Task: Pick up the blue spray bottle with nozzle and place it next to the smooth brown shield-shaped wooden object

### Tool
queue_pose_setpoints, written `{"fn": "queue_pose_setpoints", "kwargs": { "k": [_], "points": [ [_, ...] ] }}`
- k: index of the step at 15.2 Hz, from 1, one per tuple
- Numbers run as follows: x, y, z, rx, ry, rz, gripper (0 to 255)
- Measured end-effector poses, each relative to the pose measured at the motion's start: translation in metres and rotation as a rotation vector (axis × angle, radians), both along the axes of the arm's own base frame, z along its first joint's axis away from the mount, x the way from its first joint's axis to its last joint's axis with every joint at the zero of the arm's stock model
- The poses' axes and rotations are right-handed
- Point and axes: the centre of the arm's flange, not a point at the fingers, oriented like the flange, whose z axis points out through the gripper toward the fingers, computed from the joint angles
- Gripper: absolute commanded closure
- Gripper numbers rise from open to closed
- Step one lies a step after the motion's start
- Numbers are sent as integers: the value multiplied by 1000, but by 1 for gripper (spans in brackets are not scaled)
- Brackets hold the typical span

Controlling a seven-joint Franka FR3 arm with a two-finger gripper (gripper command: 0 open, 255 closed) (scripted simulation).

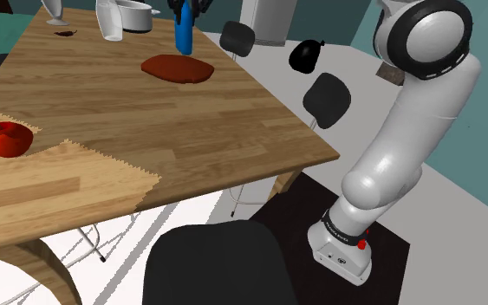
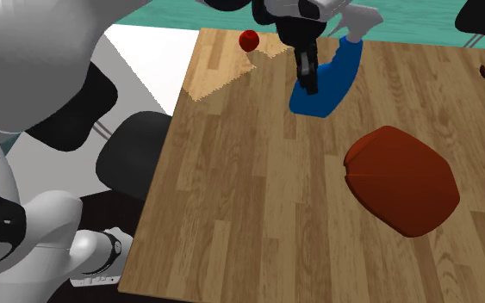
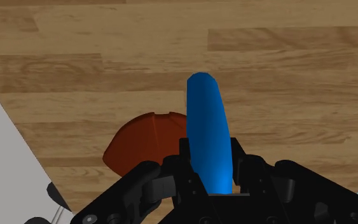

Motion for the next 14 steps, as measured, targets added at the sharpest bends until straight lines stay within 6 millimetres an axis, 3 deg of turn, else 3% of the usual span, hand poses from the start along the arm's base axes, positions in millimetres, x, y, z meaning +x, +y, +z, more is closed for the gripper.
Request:
{"fn": "queue_pose_setpoints", "kwargs": {
  "k": [9,14],
  "points": [
    [74,-59,-67,0,-1,0,255],
    [85,-67,-95,0,-1,0,255]
  ]
}}
